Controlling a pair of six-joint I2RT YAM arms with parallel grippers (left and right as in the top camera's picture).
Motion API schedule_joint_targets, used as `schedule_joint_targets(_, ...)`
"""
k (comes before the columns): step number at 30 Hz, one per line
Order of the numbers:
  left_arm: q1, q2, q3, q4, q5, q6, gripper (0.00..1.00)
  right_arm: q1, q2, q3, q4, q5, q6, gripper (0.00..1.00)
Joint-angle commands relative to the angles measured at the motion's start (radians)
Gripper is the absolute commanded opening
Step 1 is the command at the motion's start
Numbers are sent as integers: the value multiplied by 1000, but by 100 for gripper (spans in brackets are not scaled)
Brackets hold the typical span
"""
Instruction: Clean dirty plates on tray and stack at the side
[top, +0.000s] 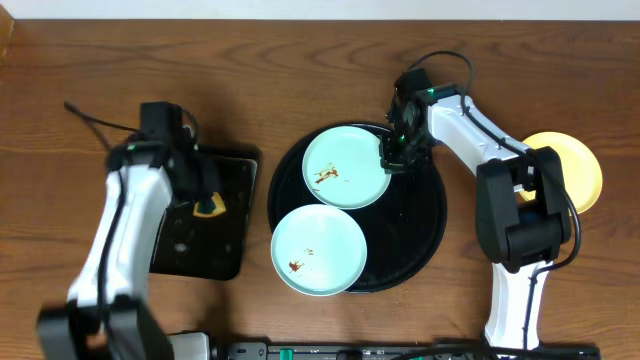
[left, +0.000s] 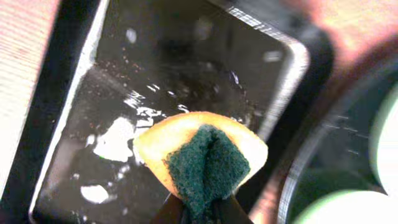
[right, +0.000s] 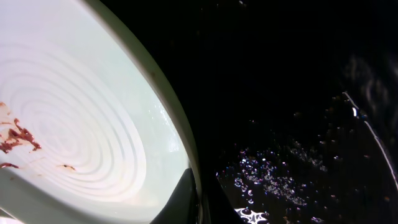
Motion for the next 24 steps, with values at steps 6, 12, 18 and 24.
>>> schedule_joint_targets(6, -34, -35, 13, 65, 415, 66, 7, -19, 37, -25, 2, 95, -30, 1)
schedule_joint_targets(12, -165, 92, 13, 209, 579, 62, 7, -19, 37, -25, -5, 87, -42, 1)
schedule_joint_targets(18, -309, 259, 13, 417, 671, -9, 7, -20, 37, -25, -17, 84, -50, 1)
schedule_joint_targets(24, -396, 363, 13, 583, 721, -85, 7, -21, 37, -25, -22, 84, -59, 1)
